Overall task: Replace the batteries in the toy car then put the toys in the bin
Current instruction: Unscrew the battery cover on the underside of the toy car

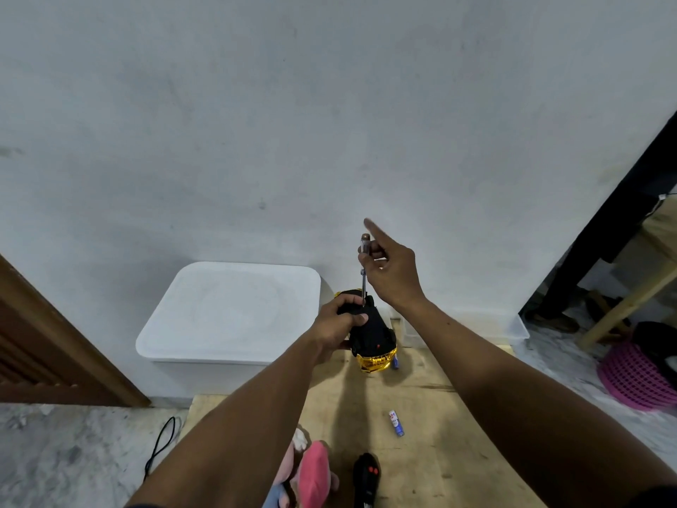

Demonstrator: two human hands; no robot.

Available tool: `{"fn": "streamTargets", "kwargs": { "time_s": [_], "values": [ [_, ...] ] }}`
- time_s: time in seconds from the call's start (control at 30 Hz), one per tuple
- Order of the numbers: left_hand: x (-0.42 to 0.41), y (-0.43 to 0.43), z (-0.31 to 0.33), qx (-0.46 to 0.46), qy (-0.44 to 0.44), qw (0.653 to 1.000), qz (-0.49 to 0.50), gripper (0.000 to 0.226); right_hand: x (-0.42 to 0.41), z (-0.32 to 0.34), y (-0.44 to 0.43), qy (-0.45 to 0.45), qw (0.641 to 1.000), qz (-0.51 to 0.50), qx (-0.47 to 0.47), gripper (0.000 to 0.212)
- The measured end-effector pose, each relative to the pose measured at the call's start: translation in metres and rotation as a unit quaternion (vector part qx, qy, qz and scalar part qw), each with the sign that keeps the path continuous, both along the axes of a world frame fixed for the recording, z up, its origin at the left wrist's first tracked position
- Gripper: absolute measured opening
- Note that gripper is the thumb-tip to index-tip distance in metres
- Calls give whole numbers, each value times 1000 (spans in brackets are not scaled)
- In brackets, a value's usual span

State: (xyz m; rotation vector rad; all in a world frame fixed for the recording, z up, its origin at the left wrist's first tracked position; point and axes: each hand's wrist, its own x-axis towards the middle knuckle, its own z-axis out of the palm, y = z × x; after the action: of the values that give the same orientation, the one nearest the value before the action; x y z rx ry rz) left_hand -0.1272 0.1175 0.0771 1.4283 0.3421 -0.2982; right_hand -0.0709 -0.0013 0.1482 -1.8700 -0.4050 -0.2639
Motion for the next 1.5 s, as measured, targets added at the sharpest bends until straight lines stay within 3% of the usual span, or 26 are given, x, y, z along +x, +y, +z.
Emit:
{"fn": "streamTargets", "kwargs": {
  "time_s": [0.37, 1.23, 1.37, 1.5],
  "values": [
    [-3, 2, 2, -3, 8, 1000, -7, 32, -5, 9, 4, -15, 999, -11, 31, 30],
    [-9, 2, 5, -1, 0, 1000, 0, 26, -11, 9, -3, -23, 1000, -15, 12, 32],
    [-10, 5, 4, -2, -2, 1000, 2, 25, -10, 8, -4, -40, 999, -20, 13, 42],
    [-11, 6, 3, 2, 3, 1000, -1, 28, -12, 13, -2, -27, 999, -20, 32, 26]
  ]
}}
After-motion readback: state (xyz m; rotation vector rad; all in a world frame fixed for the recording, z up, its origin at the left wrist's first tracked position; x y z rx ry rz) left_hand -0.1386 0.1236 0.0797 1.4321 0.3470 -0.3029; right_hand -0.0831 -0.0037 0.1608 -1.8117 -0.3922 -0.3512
